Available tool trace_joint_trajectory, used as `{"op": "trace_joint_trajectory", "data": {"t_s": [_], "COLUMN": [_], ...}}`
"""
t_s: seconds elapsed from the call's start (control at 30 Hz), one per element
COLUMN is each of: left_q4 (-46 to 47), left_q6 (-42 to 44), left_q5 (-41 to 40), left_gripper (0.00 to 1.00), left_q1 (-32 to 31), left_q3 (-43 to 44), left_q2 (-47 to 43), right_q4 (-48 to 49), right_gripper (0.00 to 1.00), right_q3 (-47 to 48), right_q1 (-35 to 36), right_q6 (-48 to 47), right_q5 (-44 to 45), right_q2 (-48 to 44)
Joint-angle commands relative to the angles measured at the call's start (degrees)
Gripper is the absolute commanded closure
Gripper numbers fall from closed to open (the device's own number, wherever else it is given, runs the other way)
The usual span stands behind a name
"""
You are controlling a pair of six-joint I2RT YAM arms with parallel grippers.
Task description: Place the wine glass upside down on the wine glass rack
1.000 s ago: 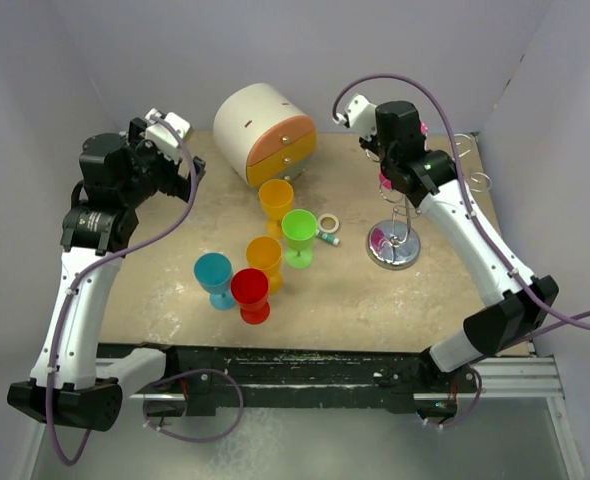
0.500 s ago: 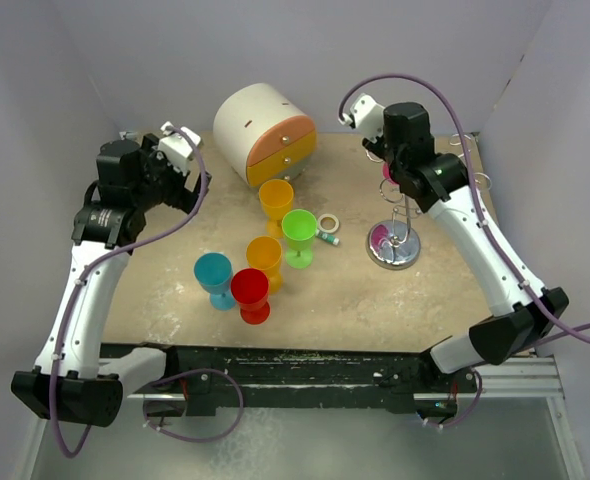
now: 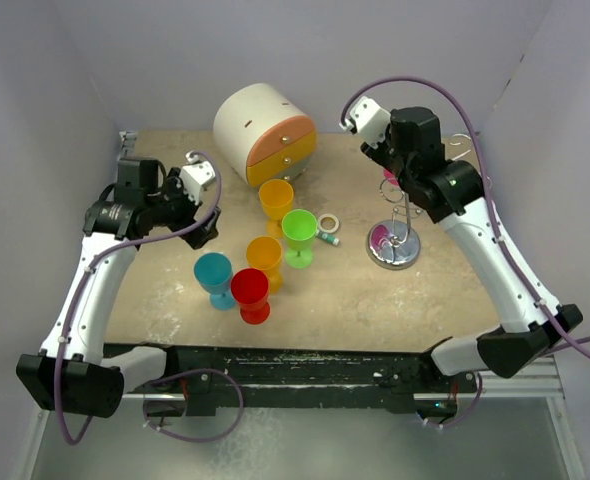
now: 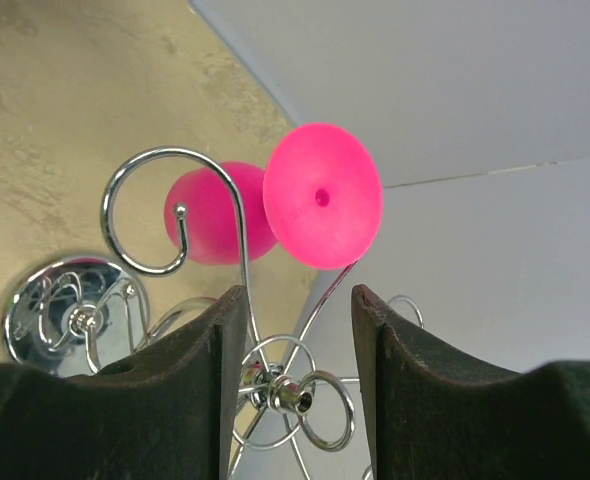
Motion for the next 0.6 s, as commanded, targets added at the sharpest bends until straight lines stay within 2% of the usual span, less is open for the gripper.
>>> {"op": "trace_joint_trajectory", "data": {"t_s": [0.0, 0.27, 0.37, 0.57], "left_q4": [-7.85, -10.74, -11.21, -11.32], "left_q6": [7.03, 11.46, 11.78, 11.88], "left_q5": [5.95, 2.89, 2.82, 3.58], "left_gripper": [0.03, 0.11, 0.18, 0.32], "left_q1": [0.00, -0.09, -0.09, -0.51], "left_q3": [-0.80, -3.37, -3.69, -5.21], "left_q2": [-0.47, 0.88, 2.22, 4.42], "right_q4": [-2.20, -6.71, -7.97, -7.81], "right_gripper": [0.51, 0.50, 0.49, 0.49], "right_q3": [2.85, 6.25, 8.31, 7.95], "right_q1": [0.87, 1.09, 1.07, 1.07], "right_q6": [2.87, 6.82, 7.54, 7.57], "right_q5": [-3.26, -11.44, -13.85, -13.04], "right_q2": [-2.84, -4.77, -5.01, -4.99]}}
